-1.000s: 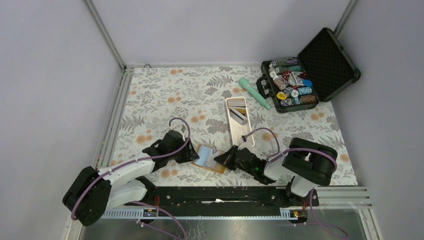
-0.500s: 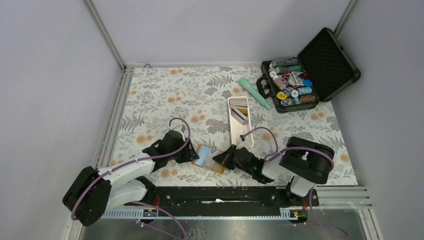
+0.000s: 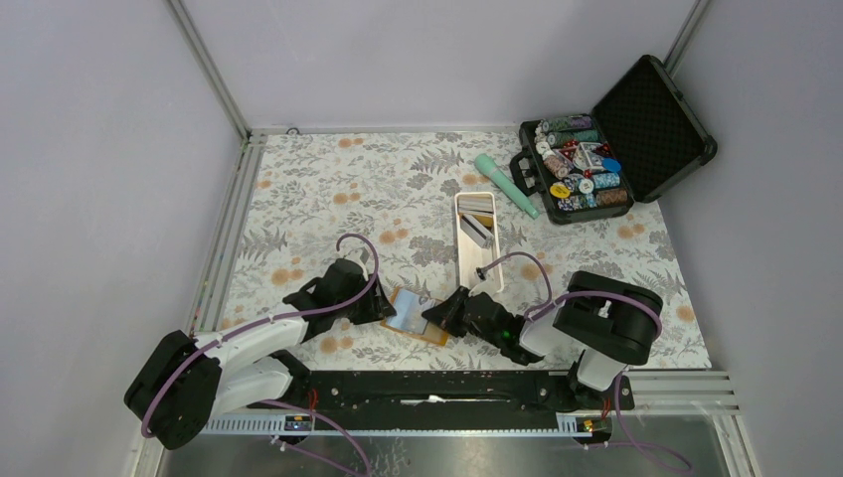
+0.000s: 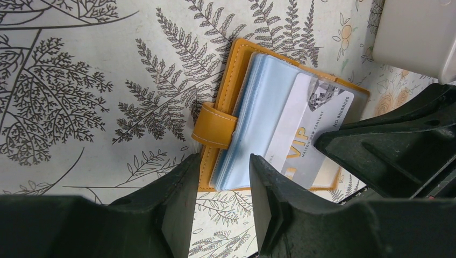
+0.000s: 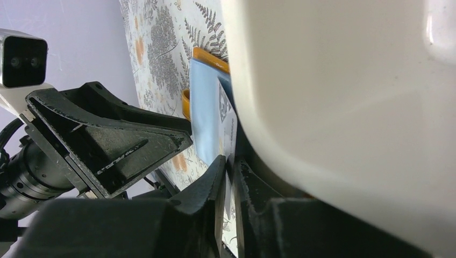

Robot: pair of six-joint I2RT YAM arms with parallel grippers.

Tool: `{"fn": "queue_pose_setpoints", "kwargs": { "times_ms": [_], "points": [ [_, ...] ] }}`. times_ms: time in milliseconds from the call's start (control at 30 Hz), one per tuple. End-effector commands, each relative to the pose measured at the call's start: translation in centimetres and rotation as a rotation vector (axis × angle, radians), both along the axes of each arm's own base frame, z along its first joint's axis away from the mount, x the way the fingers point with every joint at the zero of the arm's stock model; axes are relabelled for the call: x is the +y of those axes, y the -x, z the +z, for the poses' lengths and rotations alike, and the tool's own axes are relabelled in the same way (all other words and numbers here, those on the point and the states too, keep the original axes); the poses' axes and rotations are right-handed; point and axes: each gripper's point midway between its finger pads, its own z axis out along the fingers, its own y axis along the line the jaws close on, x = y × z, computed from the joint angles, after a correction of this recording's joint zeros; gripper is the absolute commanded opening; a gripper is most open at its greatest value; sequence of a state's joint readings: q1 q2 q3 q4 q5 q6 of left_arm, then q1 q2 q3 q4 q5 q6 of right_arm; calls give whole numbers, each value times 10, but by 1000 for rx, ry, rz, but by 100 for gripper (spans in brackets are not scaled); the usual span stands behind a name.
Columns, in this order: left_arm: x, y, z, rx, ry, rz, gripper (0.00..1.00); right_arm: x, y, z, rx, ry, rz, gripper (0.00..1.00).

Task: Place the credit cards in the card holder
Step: Insert the credit card into the card holder.

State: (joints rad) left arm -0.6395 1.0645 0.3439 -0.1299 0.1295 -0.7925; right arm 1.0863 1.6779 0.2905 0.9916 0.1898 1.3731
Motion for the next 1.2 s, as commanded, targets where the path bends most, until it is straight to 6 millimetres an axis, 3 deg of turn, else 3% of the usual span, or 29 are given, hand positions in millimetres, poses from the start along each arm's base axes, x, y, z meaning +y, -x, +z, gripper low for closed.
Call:
{"fn": "queue_pose_setpoints", "kwargs": {
  "times_ms": [0, 467, 900, 1167],
  "points": [
    [-5, -6, 10, -42, 27, -16, 41, -46, 46, -74, 260, 231, 11, 20],
    [-5, -6, 14, -54, 32, -13, 41, -52, 37, -62, 204, 303, 6, 41],
    [-11, -9, 21, -83, 59, -43, 41, -61, 24, -44, 112, 438, 10, 51],
    [-15, -10, 28, -115, 89, -61, 48, -65, 16, -28, 50, 504, 21, 55]
  ]
}}
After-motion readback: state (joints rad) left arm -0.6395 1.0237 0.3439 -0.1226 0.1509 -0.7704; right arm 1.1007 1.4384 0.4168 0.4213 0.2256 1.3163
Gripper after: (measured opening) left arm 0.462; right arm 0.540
